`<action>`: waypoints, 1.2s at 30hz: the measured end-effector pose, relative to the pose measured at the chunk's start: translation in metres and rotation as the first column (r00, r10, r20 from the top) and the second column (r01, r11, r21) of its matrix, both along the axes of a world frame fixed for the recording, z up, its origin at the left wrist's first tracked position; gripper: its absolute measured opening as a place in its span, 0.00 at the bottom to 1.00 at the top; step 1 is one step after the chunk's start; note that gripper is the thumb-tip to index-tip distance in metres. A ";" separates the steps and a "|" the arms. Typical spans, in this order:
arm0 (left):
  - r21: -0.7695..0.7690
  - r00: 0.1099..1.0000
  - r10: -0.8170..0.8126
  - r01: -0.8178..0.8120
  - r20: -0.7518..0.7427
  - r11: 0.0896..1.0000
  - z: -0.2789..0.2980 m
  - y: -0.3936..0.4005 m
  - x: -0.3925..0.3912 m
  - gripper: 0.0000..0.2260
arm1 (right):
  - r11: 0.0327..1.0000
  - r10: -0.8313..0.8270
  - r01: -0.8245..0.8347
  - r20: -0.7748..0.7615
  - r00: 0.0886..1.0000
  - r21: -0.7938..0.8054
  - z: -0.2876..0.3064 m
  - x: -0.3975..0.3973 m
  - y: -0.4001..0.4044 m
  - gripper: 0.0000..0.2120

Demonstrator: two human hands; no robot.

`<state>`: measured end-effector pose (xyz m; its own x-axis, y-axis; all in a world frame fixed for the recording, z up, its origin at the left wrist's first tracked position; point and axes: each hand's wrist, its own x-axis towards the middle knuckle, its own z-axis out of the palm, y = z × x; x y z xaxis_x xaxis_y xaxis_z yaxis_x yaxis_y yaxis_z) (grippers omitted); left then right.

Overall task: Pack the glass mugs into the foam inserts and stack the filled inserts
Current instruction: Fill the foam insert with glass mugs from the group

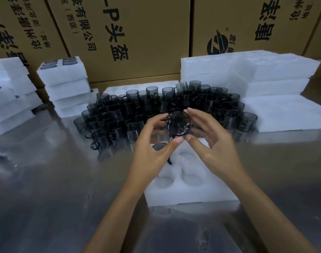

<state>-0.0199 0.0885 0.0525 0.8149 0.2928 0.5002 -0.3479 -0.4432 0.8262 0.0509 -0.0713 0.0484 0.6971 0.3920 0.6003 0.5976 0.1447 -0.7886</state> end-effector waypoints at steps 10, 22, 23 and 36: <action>-0.155 0.993 -0.095 0.083 -0.072 0.984 -0.001 -0.006 0.002 0.23 | 0.993 0.082 -0.099 -0.220 0.972 -0.066 0.010 -0.001 -0.018 0.23; 0.374 0.954 0.157 -0.052 -0.255 0.926 -0.014 -0.009 0.006 0.30 | 0.936 -0.010 -0.076 -0.243 0.970 -0.344 0.002 0.013 -0.027 0.20; 0.400 0.943 0.168 -0.042 -0.287 0.915 -0.015 -0.010 0.005 0.31 | 0.929 -0.018 -0.071 -0.237 0.971 -0.362 0.001 0.013 -0.026 0.20; 0.473 0.898 0.162 0.056 -0.408 0.879 -0.012 -0.008 -0.001 0.28 | 0.884 -0.100 -0.015 -0.220 0.970 -0.467 0.001 0.013 -0.029 0.17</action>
<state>-0.0208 0.0807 0.0400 0.9664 0.1659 0.1966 0.0226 -0.8161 0.5775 0.0636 -0.1003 0.0498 0.8152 0.5512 0.1777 0.3879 -0.2917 -0.8743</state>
